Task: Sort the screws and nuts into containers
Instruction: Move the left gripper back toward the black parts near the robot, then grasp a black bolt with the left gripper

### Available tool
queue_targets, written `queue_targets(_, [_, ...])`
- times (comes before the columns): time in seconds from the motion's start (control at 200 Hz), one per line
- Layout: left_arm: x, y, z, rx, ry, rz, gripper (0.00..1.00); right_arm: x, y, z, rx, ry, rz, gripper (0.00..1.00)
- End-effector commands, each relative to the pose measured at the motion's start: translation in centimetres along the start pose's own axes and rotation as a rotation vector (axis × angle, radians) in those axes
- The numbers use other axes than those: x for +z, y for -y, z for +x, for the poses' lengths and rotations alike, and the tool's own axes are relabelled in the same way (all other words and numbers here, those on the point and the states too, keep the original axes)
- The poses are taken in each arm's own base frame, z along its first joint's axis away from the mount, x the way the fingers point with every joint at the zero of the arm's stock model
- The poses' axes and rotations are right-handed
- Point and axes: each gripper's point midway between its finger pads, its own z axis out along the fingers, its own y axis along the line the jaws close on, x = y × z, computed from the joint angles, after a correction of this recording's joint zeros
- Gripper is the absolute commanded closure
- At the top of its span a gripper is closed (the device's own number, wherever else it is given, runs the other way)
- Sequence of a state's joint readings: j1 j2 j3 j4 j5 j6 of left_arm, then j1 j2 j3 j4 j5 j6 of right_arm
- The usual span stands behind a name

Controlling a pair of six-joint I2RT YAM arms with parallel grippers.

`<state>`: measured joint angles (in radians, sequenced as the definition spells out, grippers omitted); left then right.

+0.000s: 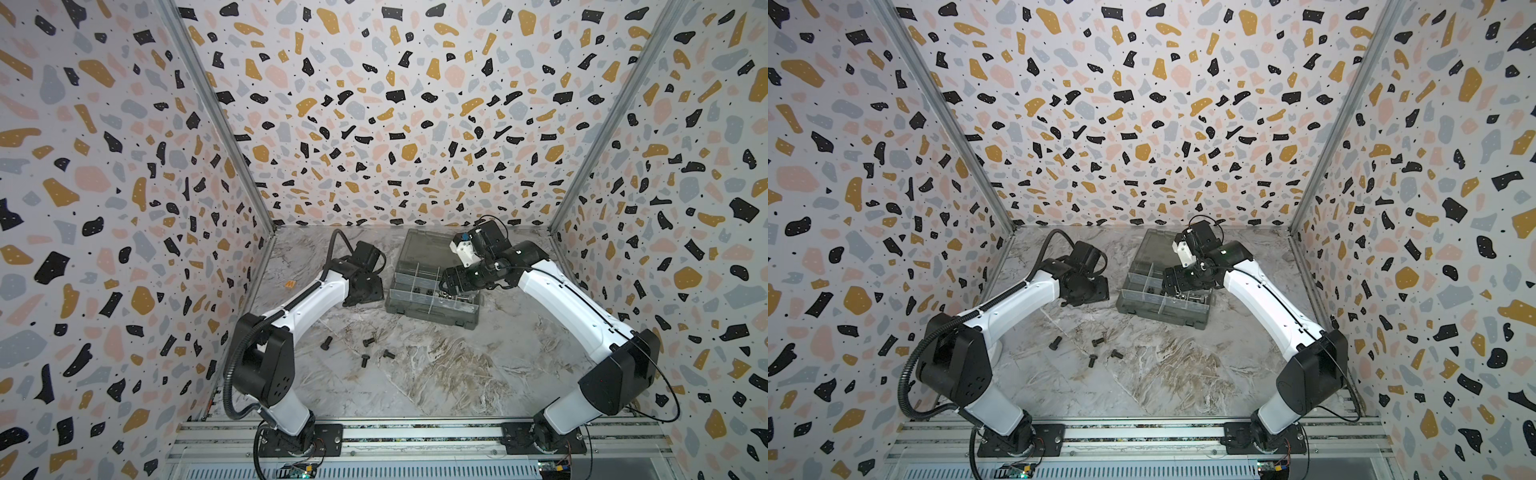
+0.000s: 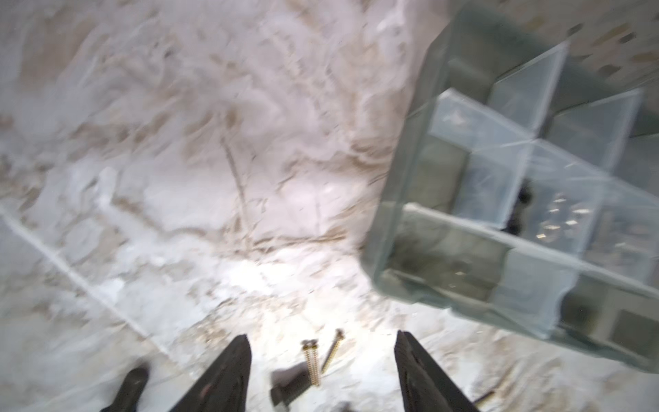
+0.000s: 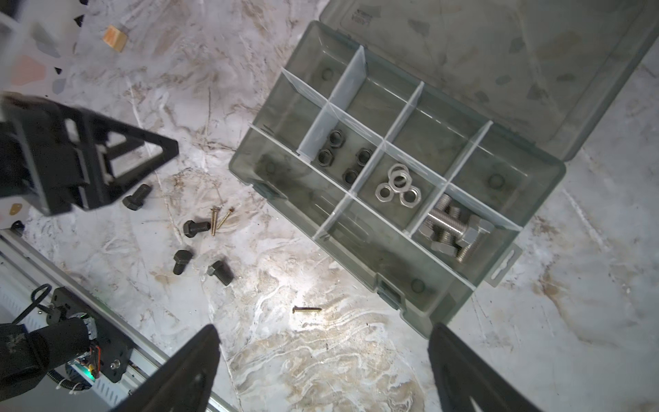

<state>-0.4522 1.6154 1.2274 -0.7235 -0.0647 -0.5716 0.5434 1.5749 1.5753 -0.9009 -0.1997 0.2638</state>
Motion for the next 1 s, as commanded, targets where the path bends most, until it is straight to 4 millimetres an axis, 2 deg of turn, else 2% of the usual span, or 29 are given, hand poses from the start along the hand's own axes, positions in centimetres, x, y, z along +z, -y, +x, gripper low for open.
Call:
queue_targets(0.0, [-0.4,-3.3,2.5,0.038,-0.011,-0.110,0.33,0.7,-0.7,0.5,-0.005,-0.037,0.004,0.07])
queue_targets(0.125, [0.0,-7.1,4.5,-0.058,-0.017,-0.158,0.33,1.8,-2.3,0.9,-0.025,-0.057,-0.026,0.07])
queue_targets(0.24, [0.6,-10.7,6.0,-0.133,-0.032,-0.216,0.29,2.5,-3.3,1.0,-0.046,-0.074,-0.036,0.07])
queue_targets(0.35, [0.7,-13.0,6.7,-0.169,-0.037,-0.258,0.22,2.8,-3.7,0.9,-0.056,-0.087,-0.040,0.07])
queue_targets(0.411, [0.9,-13.9,7.0,-0.184,-0.048,-0.267,0.22,2.8,-3.8,0.8,-0.061,-0.088,-0.041,0.07])
queue_targets(0.586, [2.1,-14.7,7.9,-0.197,-0.091,-0.250,0.25,2.8,-3.8,0.7,-0.066,-0.089,-0.036,0.07])
queue_targets(0.886, [4.0,-14.3,8.3,-0.184,-0.139,-0.223,0.37,3.0,-3.2,1.5,-0.063,-0.108,-0.022,0.07])
queue_targets(0.996, [4.9,-14.2,8.5,-0.174,-0.163,-0.220,0.39,3.0,-3.0,1.6,-0.061,-0.109,-0.017,0.08])
